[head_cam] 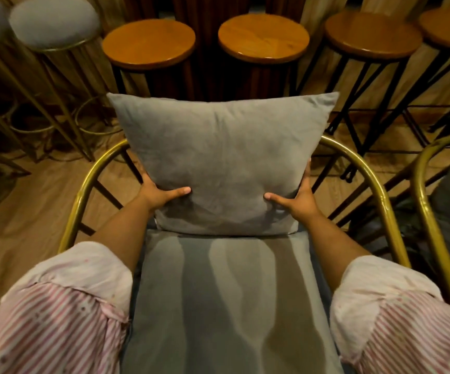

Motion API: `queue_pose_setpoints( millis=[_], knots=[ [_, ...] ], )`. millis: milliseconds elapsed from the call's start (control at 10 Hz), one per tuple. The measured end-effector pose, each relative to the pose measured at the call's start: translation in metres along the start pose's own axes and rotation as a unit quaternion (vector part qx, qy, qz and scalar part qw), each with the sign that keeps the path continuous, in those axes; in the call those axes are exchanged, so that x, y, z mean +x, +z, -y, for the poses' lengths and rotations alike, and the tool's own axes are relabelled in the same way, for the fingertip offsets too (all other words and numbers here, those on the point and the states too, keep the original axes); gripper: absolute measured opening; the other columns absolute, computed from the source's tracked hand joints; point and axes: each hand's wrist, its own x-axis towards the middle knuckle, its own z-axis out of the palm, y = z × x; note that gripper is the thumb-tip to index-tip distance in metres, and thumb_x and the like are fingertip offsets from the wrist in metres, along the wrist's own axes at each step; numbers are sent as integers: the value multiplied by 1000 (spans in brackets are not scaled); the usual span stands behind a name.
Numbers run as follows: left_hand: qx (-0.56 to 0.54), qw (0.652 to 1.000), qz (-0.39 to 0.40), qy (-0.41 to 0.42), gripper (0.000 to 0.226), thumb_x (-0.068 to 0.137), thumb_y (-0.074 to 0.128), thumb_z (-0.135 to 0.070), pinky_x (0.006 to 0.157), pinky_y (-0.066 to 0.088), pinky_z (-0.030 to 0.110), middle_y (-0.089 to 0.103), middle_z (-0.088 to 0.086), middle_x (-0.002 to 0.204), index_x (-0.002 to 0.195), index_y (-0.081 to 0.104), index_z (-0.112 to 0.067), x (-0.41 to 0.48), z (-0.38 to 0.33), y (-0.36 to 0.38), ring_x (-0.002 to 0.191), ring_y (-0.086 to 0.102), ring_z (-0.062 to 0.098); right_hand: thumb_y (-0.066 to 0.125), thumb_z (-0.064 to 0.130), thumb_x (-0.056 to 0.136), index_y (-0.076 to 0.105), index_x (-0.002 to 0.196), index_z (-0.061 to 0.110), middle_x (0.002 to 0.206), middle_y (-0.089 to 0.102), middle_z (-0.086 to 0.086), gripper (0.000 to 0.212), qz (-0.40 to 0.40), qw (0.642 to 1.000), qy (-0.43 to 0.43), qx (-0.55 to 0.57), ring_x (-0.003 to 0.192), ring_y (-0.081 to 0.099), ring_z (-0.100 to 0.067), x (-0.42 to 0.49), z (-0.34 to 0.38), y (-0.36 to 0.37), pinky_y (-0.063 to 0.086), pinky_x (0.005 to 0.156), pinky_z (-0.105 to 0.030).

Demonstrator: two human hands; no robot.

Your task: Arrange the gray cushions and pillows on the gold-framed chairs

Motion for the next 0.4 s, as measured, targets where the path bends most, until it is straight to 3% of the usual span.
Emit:
queue_pose_setpoints(
  millis=[100, 200, 300, 400],
  knots=[
    [37, 999, -4, -30, 134, 60, 87, -33, 119, 21, 44, 9, 6, 162, 152, -9, -17, -4, -9, -1, 148, 17, 28, 86, 17, 64, -6, 152, 17, 161, 8, 0, 127, -7, 999, 7, -31, 146, 17, -18, -3, 5, 0, 24, 115, -30],
    [147, 985, 55, -69, 121, 72, 79, -34, 121, 15, 43, 5, 11, 162, 152, -8, -8, -17, -30, -2, 149, 12, 31, 83, 34, 68, -4, 153, 18, 162, 7, -4, 122, -49, 996, 16, -72, 148, 13, -24, -15, 18, 1, 21, 117, -38],
    [297, 945, 118, -66, 84, 89, 59, -39, 117, 22, 41, 19, 16, 159, 150, 15, -1, -51, -71, -10, 145, 24, 33, 65, 46, 83, 2, 153, 21, 162, 5, -9, 98, -135, 985, -7, -108, 149, 5, -28, -32, 62, 8, 16, 119, -48],
    [310, 946, 56, 72, 65, 99, 35, -43, 114, 25, 39, 27, 18, 156, 148, 27, -2, -83, -109, -26, 142, 29, 35, 46, 45, 94, 6, 153, 23, 163, -1, -6, 74, -142, 966, -56, -211, 150, -4, -27, -37, 117, 9, 7, 119, -54]
  ],
)
